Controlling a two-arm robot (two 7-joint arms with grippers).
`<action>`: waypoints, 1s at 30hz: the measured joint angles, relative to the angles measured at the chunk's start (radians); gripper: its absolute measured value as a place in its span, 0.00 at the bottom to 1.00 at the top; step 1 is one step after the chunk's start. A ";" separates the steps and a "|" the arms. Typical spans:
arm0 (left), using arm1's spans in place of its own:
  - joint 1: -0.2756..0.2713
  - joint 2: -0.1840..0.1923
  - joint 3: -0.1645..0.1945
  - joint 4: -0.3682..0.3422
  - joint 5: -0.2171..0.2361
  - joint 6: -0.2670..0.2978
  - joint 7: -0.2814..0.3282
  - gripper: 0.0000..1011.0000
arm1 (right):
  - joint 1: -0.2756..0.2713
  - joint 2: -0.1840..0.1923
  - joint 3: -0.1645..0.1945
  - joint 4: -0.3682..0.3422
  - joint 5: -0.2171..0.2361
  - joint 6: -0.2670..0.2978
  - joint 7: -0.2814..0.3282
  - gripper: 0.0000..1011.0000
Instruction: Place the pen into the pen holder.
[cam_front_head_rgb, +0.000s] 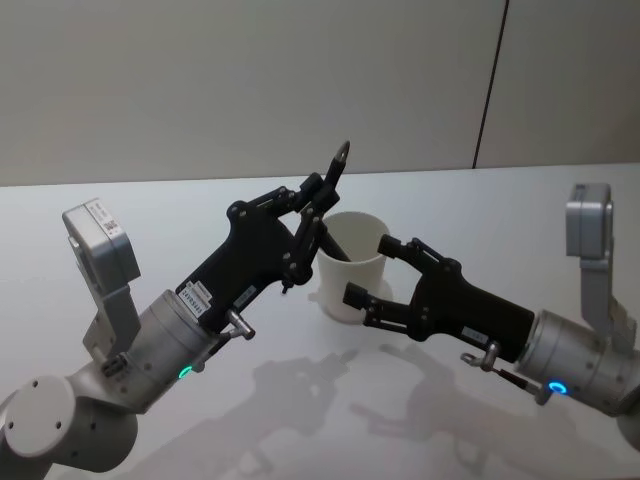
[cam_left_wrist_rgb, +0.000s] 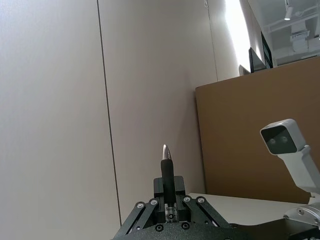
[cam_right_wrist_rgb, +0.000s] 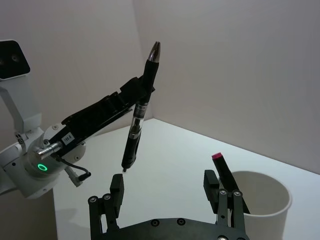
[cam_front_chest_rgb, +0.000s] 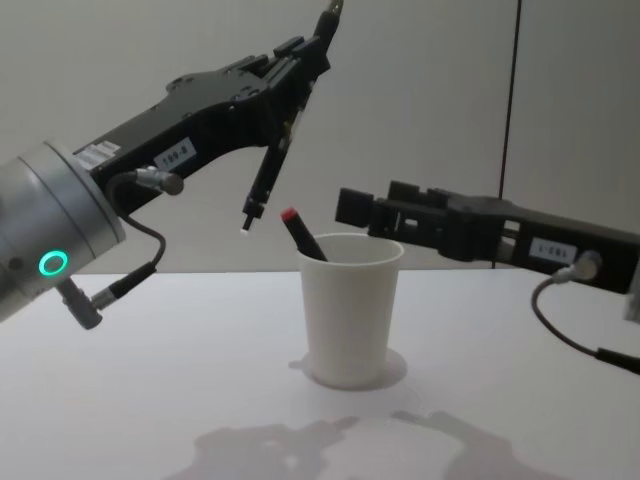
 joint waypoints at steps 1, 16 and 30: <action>0.000 0.000 0.000 0.000 0.000 0.000 0.000 0.12 | 0.003 -0.002 -0.001 0.005 0.002 0.001 0.005 0.99; 0.000 0.000 0.000 0.000 0.000 0.000 0.000 0.12 | 0.090 -0.043 -0.020 0.114 0.033 0.021 0.096 0.99; 0.000 0.000 0.000 0.000 0.000 0.000 0.000 0.12 | 0.144 -0.068 -0.038 0.183 0.050 0.032 0.163 0.99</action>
